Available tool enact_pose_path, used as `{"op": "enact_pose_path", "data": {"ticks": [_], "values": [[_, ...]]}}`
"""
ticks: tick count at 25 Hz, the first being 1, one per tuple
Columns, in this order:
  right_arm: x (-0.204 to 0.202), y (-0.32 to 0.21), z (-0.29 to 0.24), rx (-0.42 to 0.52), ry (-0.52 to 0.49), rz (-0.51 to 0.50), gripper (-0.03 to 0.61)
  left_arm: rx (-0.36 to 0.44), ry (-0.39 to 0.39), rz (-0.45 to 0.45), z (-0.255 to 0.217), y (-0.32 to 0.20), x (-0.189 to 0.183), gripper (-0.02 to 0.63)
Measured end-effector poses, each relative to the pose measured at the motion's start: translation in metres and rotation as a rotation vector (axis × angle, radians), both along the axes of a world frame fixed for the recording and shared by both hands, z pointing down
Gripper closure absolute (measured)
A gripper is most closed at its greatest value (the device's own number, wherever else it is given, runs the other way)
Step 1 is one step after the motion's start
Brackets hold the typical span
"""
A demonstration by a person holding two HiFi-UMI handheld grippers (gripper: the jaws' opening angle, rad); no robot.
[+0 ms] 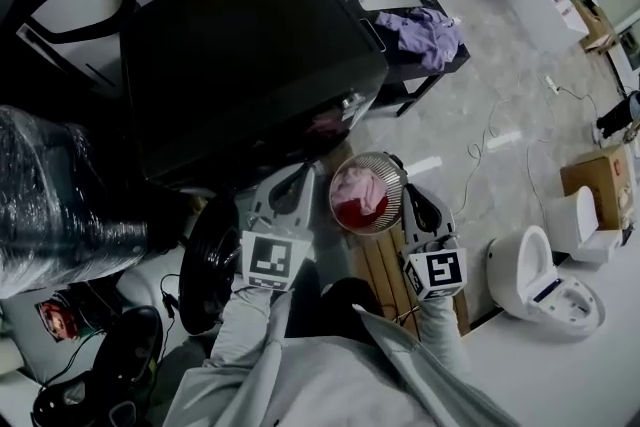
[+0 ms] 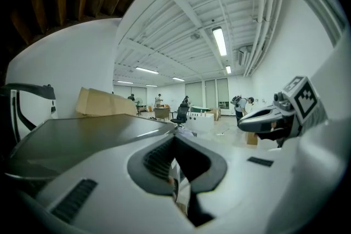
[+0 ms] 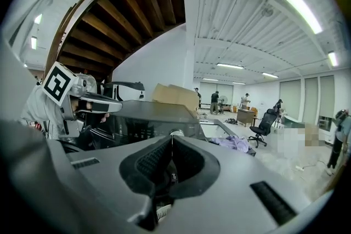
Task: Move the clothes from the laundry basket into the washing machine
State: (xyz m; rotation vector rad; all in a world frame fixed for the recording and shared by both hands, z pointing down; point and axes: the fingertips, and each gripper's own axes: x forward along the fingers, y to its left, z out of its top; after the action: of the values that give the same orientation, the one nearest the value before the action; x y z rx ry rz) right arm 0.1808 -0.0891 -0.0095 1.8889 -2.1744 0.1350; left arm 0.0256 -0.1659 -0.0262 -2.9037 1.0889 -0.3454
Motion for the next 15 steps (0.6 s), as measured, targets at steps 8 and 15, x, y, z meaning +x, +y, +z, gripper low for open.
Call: {"op": "enact_pose_path", "data": {"ticks": [8, 15], "values": [[-0.006, -0.001, 0.11, -0.003, -0.001, -0.009, 0.56, -0.013, 0.03, -0.035, 0.117, -0.005, -0.007, 0.594], [0.0, -0.001, 0.225, 0.009, -0.001, -0.024, 0.56, -0.008, 0.033, -0.034, 0.231, 0.0, -0.002, 0.594]]}}
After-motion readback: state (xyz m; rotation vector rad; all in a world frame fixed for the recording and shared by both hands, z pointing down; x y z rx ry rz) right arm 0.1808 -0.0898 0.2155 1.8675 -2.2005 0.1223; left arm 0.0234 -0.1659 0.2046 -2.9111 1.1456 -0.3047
